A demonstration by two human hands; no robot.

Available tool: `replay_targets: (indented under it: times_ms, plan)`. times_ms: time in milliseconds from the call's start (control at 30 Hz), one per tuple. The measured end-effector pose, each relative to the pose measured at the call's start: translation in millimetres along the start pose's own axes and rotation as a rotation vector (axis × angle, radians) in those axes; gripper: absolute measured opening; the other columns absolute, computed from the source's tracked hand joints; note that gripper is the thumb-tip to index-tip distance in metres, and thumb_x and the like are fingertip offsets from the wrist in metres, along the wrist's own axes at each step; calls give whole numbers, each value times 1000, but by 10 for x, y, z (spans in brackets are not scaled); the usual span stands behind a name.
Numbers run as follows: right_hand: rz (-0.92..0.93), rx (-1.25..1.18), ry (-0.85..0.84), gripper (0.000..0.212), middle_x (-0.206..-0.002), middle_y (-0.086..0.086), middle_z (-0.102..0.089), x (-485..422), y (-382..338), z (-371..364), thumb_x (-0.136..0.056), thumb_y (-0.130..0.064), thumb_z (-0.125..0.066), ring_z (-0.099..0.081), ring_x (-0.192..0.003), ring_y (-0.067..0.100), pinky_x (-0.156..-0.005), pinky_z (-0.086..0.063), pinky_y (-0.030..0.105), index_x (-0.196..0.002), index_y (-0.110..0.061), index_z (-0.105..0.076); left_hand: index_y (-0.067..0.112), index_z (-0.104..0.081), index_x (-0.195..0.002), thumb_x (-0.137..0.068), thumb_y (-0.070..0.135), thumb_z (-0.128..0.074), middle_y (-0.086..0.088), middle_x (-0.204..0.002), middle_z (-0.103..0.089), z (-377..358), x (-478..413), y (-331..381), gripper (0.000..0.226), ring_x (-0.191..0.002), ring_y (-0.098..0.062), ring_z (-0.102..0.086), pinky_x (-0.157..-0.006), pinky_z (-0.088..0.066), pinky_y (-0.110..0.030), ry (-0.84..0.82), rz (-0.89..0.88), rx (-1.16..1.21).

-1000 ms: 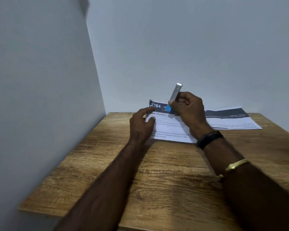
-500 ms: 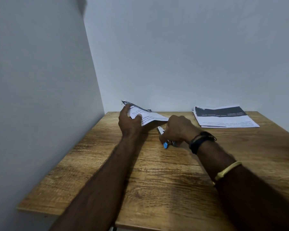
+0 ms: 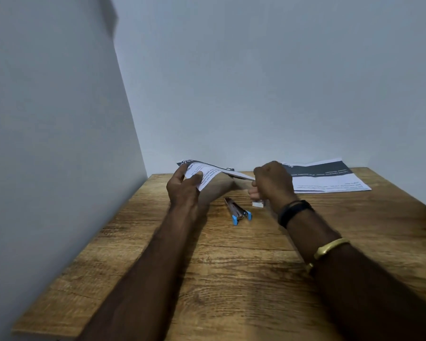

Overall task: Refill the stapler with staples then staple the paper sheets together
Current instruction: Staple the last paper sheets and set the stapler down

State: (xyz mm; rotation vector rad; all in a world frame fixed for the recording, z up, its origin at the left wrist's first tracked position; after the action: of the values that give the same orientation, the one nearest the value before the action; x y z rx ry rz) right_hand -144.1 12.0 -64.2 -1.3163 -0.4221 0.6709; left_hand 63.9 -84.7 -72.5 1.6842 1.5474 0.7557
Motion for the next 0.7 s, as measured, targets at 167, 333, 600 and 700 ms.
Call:
replay_targets:
  times_ms: [167,333,600,700]
  plan:
    - [-129,-348,73,11,-94,14,-73,-70,188,104,-87,-8,-76,-77,-64,23,-61,-64,31,-95,-6,-69,1,-61,-131,-90,-20,-56,-14,-97,-74,-62,64,-41,47,-65,-21,-77,-54,-60,-26,-106,90,35]
    - [-6,-278,185,22,-97,8,-74,-106,128,286,-79,8,-77,-75,-65,17,-69,-66,35,-95,-7,-76,0,-64,-131,-85,-8,-73,-21,-127,-68,-3,-50,-166,47,-111,-32,-69,-94,-58,-39,9,-15,-304]
    - [92,-99,403,27,-111,5,-77,-340,109,981,-78,-5,-81,-73,-101,28,-90,-61,42,-103,-14,-79,3,-59,-138,-79,-7,-79,-14,-140,-61,-706,-27,-369,64,-119,-27,-62,-107,-51,-41,-165,-127,-646]
    - [57,-48,463,31,-112,8,-76,-463,242,1360,-77,-9,-84,-73,-100,32,-91,-60,44,-107,-13,-78,4,-62,-135,-76,-3,-83,-12,-141,-60,-1055,-19,-575,63,-118,-24,-62,-104,-49,-32,-190,-159,-719]
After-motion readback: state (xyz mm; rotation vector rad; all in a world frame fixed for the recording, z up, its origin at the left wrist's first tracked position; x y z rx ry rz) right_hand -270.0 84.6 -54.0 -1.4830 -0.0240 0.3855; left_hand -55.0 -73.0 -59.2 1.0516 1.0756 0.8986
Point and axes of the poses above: each hand's wrist, its own x-axis away from the middle knuckle, its own z-axis out of the back of the hand, y = z × x, the point moved 7 cm from there along -x, towards the middle knuckle
